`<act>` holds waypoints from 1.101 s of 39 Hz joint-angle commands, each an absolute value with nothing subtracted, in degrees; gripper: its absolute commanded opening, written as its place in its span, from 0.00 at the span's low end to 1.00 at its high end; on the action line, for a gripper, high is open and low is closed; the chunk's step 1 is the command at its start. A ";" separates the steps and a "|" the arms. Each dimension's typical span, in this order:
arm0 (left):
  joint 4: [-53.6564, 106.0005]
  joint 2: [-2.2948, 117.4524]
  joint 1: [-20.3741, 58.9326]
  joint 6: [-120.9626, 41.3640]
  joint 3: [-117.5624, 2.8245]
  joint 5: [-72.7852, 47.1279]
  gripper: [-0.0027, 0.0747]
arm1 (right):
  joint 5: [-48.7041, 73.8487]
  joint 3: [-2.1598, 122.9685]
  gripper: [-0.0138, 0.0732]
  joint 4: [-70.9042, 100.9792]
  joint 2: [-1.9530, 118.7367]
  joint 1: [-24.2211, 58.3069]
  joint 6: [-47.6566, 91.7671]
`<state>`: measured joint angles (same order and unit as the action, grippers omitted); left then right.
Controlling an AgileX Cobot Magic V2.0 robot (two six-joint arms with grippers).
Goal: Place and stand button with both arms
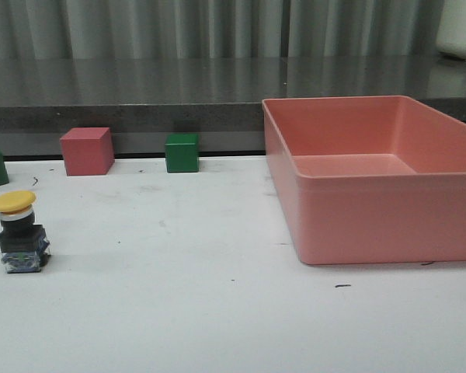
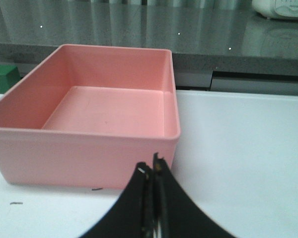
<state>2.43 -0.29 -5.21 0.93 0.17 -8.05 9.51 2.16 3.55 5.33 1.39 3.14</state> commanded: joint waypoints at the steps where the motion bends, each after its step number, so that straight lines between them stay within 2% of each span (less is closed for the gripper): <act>1: 2.95 -1.67 -5.38 0.92 0.57 -3.03 0.01 | 3.98 1.19 0.08 4.63 4.61 1.61 3.69; 14: 2.95 -1.67 -5.38 0.92 0.57 -3.03 0.01 | 7.60 -1.27 0.08 7.26 -1.70 1.61 3.69; 43: 2.95 -1.67 -5.38 0.92 0.57 -3.03 0.01 | 7.22 -1.27 0.08 7.26 -1.59 1.61 3.69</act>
